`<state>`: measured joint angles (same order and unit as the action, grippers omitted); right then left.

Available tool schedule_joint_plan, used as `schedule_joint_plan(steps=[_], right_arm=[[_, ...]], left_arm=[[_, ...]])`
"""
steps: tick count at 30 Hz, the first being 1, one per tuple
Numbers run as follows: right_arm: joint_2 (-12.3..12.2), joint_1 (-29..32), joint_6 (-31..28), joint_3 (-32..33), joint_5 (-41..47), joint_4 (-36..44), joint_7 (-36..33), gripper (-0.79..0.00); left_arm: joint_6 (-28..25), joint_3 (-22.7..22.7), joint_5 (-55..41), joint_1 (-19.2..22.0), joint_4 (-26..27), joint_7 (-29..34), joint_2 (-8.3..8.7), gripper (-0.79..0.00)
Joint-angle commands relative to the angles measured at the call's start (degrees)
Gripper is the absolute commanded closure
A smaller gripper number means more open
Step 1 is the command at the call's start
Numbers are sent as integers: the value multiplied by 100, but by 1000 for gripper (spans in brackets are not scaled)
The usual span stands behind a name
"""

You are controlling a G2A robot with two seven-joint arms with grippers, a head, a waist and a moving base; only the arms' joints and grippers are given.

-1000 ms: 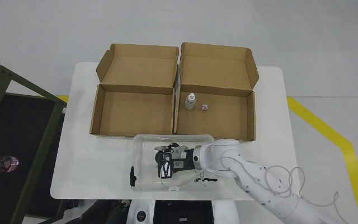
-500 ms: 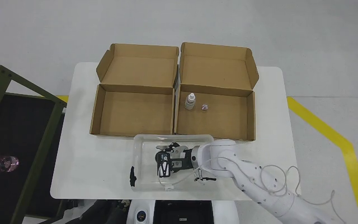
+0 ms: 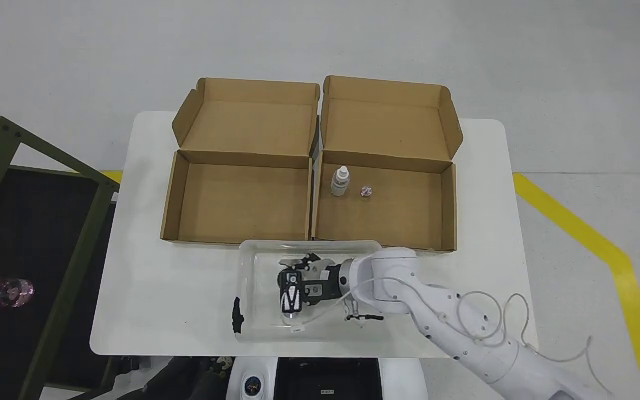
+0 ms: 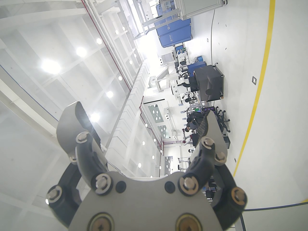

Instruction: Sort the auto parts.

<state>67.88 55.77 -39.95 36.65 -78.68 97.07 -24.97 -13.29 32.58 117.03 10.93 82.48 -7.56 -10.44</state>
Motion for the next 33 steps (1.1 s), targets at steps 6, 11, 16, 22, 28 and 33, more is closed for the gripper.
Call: schedule_joint_plan(steps=[6, 11, 16, 22, 28, 33], right_arm=[[67, -34, 14, -77, -2, -167, 52, -446], [115, -76, 10, -108, 24, -251, 101, -428], [153, -119, -31, -102, 85, -301, 190, -274], [183, -153, -81, -65, 137, -314, 269, 0], [192, -140, -187, 9, 253, -183, 357, 0], [166, -104, -274, 159, 336, 52, 388, 0]], left_arm=[[0, 0, 0, 0, 0, 0, 0, -785], [0, 0, 0, 0, 0, 0, 0, -785], [0, 0, 0, 0, 0, 0, 0, -785], [0, 0, 0, 0, 0, 0, 0, -785], [0, 0, 0, 0, 0, 0, 0, -785], [0, 0, 0, 0, 0, 0, 0, -785]])
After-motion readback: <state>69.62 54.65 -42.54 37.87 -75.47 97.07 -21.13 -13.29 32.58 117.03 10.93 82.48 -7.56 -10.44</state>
